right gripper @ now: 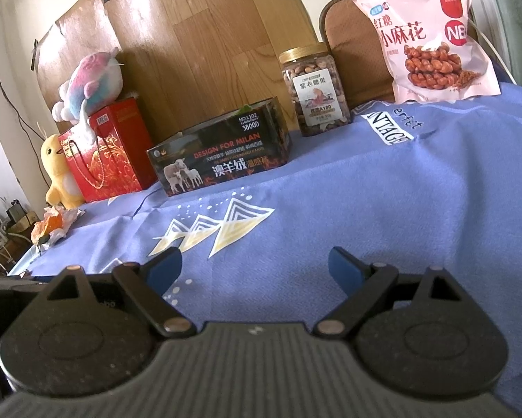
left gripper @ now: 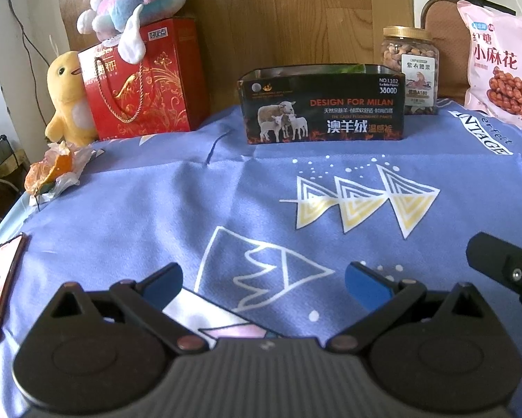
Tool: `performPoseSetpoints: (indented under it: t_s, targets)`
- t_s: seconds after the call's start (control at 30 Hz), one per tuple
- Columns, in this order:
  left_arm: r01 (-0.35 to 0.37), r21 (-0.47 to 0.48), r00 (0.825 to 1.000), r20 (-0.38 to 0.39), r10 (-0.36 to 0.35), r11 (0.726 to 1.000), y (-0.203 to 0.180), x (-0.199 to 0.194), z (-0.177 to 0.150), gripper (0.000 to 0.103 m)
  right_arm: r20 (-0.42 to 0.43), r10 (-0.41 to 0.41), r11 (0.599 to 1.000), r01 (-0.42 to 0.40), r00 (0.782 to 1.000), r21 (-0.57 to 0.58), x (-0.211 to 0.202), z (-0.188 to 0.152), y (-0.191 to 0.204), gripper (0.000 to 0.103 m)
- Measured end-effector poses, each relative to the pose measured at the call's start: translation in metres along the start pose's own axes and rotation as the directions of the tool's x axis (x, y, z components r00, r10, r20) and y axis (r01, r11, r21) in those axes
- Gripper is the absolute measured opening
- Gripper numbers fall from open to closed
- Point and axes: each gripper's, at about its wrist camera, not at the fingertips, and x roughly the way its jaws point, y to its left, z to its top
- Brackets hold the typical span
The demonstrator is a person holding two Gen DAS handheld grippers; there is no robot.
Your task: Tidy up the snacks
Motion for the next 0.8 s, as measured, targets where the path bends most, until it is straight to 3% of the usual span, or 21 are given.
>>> performPoseSetpoints:
  t_s: [0.8]
  targets:
    - [0.005, 0.009, 1.0, -0.009, -0.004, 1.0, -0.0016, 0.0035, 0.002, 0.103, -0.001, 0.006, 1.0, -0.006, 1.0, 0.014, 0.0017, -0.0009, -0.0015, 0.093]
